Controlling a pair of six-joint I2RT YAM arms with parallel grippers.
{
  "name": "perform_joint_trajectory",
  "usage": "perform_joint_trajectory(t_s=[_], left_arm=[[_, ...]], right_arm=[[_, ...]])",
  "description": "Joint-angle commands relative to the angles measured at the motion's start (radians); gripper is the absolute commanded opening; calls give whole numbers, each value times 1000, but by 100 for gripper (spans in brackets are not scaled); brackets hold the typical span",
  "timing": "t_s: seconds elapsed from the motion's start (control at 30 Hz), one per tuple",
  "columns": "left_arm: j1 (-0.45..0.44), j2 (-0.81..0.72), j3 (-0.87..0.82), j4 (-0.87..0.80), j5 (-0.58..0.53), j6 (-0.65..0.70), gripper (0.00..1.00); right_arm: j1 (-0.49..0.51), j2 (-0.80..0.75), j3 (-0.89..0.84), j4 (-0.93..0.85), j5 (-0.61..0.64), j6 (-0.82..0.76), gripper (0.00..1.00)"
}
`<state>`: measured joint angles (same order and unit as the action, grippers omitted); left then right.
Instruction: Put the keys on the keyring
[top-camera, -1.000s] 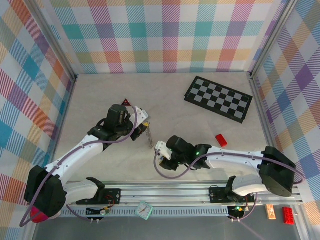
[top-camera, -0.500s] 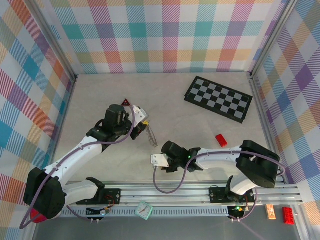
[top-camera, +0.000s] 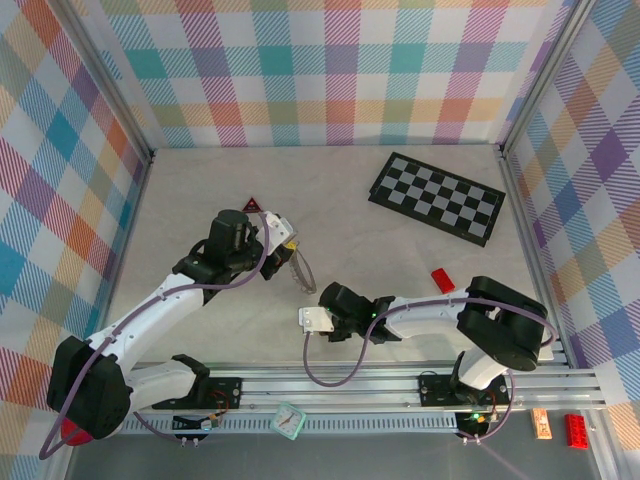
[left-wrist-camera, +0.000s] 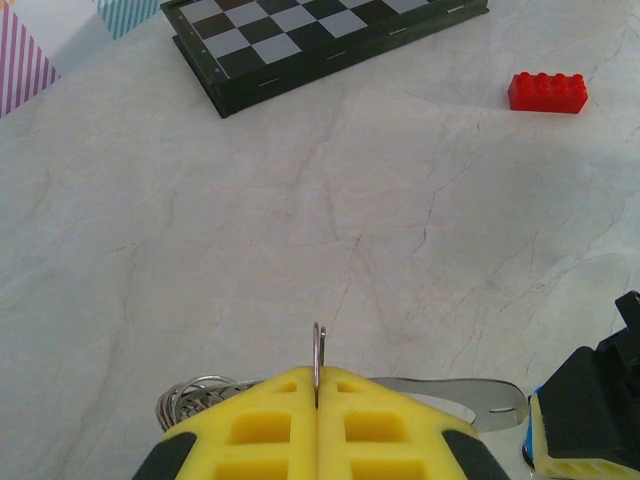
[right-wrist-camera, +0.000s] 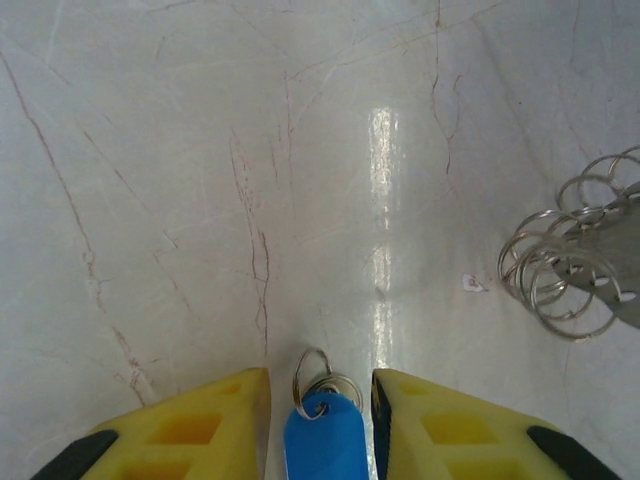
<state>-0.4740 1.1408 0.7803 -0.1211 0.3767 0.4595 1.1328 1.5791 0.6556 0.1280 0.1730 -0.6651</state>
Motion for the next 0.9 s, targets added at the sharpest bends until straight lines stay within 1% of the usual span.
perform_joint_trajectory(t_s=[0.0,0.23,0.53,0.67,0.87], left_arm=[[14,-24,-7,44,29,-12,0],[14,-23,-4,44,34,-8,0],[14,-27,-1,39,36,1,0],[18,-29,2,36,37,5,0],[21,-31,3,37,42,5,0]], right_arm=[[4,22,5,28,4,-8,29],[4,32,3,30,7,-10,25],[4,36,6,21,8,-16,14],[4,37,7,16,8,-18,12],[4,48,13,9,14,-21,13]])
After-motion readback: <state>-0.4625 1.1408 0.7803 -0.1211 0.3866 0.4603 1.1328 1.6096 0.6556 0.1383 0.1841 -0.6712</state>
